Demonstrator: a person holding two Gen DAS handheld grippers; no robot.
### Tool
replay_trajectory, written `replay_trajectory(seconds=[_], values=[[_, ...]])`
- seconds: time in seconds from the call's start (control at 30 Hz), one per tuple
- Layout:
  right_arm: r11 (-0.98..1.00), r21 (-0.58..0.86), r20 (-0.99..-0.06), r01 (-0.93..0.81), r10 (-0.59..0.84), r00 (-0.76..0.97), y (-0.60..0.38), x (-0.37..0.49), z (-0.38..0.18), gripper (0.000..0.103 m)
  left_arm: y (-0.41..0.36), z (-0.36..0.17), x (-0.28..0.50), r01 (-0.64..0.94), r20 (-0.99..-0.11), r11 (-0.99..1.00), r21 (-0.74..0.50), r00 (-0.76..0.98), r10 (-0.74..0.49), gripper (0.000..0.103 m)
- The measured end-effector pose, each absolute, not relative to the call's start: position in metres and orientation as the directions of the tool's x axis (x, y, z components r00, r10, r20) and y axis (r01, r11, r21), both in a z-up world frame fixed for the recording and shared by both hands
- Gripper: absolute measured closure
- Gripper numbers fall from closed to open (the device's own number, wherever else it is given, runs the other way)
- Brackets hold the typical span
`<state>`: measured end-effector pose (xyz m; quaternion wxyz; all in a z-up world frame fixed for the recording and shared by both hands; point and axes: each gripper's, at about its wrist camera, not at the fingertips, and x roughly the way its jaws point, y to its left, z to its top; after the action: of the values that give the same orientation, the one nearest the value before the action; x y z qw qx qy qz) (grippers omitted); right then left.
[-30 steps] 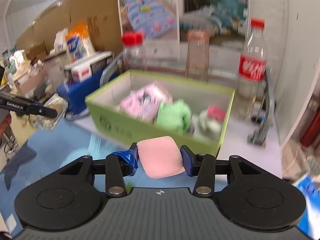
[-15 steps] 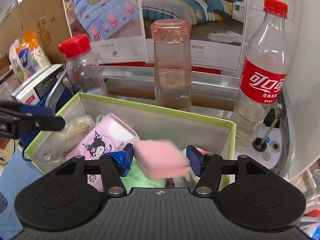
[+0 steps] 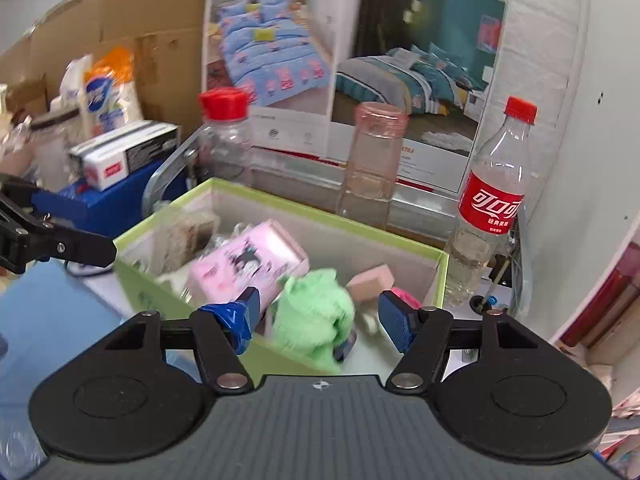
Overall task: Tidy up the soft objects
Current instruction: 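Drop the sponge and swab bag into the box, opening both grippers, then move left gripper down to the camouflage sachet on the mat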
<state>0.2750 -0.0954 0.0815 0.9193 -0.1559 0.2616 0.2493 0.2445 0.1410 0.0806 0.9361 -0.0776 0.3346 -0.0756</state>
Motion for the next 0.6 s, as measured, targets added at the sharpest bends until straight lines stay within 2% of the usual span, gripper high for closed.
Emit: replay_trajectory(seconds=[0.3, 0.6], values=[[0.801, -0.218, -0.563, -0.557, 0.363, 0.742, -0.089, 0.205, 0.081, 0.048, 0.141, 0.067, 0.174, 0.099, -0.635, 0.972, -0.212, 0.742, -0.214, 0.001], [0.794, -0.245, -0.551, -0.557, 0.358, 0.753, -0.087, 0.184, 0.082, 0.045, 0.146, 0.051, 0.156, 0.075, -0.670, 0.972, -0.225, 0.712, -0.210, 0.001]])
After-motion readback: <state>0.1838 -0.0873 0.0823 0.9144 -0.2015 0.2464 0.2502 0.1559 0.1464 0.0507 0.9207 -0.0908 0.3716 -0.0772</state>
